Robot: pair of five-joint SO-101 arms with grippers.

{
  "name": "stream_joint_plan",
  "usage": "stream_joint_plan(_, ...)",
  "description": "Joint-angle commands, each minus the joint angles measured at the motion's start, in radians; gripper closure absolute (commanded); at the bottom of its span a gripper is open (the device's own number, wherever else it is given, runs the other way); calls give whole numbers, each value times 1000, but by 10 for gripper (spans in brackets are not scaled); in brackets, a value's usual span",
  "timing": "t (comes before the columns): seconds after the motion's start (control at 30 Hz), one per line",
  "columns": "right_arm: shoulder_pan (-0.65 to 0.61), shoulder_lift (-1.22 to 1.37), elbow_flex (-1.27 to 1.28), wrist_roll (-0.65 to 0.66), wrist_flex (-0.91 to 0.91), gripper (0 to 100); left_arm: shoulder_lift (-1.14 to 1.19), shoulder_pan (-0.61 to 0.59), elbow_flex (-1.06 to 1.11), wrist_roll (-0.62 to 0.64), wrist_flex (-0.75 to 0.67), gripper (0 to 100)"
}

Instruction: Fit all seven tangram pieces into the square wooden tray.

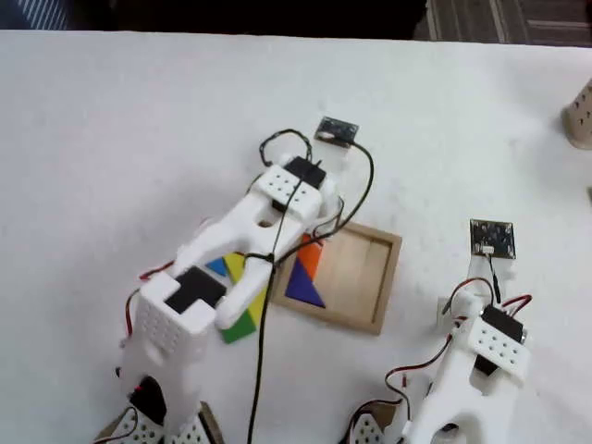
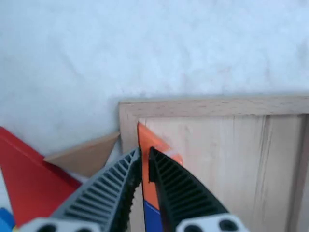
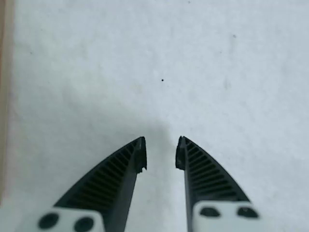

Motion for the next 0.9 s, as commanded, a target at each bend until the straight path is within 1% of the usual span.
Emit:
stream_joint_plan(0.0, -10, -27, -3, 12, -8, 890, -16, -19, -55, 0, 9, 957)
stream_joint_plan(0.2, -10, -27, -3, 12, -8, 890, -62, -19, -46, 0, 14, 959)
stream_joint_plan(0.33, -10, -27, -3, 12, -10, 890, -168, -30, -44, 0, 84, 959)
stream_joint_plan(0.4, -10, -27, -3, 12, -10, 890, -211, -51, -44, -17, 114, 959)
stream_joint_plan(0.47, -10, -27, -3, 12, -10, 890, -243, -77, -43, -69, 133, 967)
stream_joint_plan(0.5, -12, -25, -3, 12, -10, 890, -259, -93, -34, -89, 133, 980)
stream_joint_plan(0.6, -27, -25, -3, 12, -10, 890, -297, -130, 2, -121, 132, 978)
stream_joint_plan(0.87, -27, -25, -3, 12, -12, 890, -415, -208, 118, -132, 124, 977)
